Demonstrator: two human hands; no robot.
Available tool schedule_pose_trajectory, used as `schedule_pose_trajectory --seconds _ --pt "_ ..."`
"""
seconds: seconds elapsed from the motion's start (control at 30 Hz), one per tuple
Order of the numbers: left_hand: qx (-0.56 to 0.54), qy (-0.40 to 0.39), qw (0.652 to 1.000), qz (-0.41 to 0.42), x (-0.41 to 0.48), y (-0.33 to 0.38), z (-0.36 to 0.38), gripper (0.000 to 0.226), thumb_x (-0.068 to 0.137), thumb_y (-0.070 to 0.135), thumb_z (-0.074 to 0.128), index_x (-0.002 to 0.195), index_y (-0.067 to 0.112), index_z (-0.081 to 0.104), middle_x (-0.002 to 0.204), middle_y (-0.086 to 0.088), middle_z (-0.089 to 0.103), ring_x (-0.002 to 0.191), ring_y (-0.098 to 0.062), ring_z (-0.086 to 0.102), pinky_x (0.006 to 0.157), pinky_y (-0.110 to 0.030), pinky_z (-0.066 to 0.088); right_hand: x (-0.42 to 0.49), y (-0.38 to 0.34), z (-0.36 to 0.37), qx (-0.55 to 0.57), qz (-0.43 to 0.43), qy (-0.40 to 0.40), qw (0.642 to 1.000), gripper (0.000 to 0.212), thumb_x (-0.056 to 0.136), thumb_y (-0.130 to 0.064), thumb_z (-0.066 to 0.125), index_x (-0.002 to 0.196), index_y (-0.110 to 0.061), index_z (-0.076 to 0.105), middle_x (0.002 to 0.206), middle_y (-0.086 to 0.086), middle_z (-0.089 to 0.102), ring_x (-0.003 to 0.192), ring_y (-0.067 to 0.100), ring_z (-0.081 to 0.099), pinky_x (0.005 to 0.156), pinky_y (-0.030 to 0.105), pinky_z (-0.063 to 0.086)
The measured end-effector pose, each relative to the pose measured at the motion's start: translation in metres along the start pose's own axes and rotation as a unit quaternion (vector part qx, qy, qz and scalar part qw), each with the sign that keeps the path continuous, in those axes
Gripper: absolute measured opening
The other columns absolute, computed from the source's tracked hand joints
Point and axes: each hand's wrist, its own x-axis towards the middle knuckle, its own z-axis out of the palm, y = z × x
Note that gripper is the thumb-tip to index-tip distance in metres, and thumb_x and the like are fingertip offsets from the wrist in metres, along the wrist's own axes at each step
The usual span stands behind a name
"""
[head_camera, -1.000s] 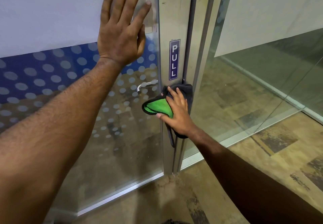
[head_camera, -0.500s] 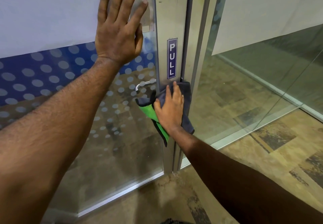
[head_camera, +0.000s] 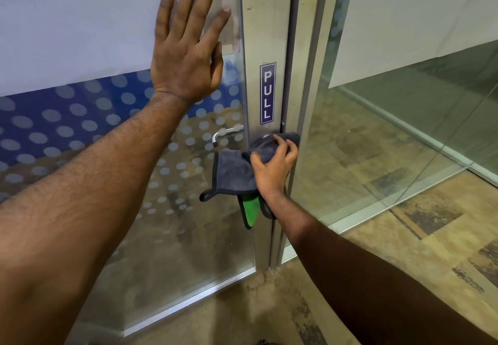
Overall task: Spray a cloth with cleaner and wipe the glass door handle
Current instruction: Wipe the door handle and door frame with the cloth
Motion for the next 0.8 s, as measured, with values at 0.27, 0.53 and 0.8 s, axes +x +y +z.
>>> schedule_pose_trajectory --seconds 0.27,0.53,0.8 --pt "-0.001 -0.008 1.0 -0.008 0.0 0.001 0.001 0.054 0.104 0.036 0.035 0.156 0.025 0.033 0.162 -0.014 0.029 0.149 -0.036 0.027 0.12 -0.053 0.017 -0.002 -0.005 0.006 0.024 0.08 0.021 0.996 0.073 0.083 -0.022 0.072 0.147 -0.006 0.04 0.148 0.009 0.035 0.125 0.024 0.051 0.094 0.019 0.04" --pt "-0.001 0.003 1.0 -0.011 -0.001 0.003 0.003 0.052 0.105 0.036 0.034 0.155 0.024 0.035 0.161 -0.015 0.031 0.148 -0.036 0.029 0.119 -0.054 0.02 -0.007 0.026 -0.012 -0.144 -0.152 -0.065 0.976 0.054 0.091 -0.043 0.049 0.138 -0.015 0.051 0.154 0.011 0.035 0.141 0.028 0.036 0.115 0.041 0.034" --pt "-0.005 0.002 1.0 -0.003 0.002 0.005 0.001 0.052 0.104 0.035 0.035 0.154 0.023 0.037 0.161 -0.015 0.031 0.149 -0.036 0.029 0.119 -0.055 0.019 0.002 0.012 0.003 0.003 -0.006 0.004 1.0 0.052 0.082 -0.034 0.076 0.128 -0.018 0.057 0.143 0.003 0.038 0.124 0.017 0.049 0.102 0.028 0.045"
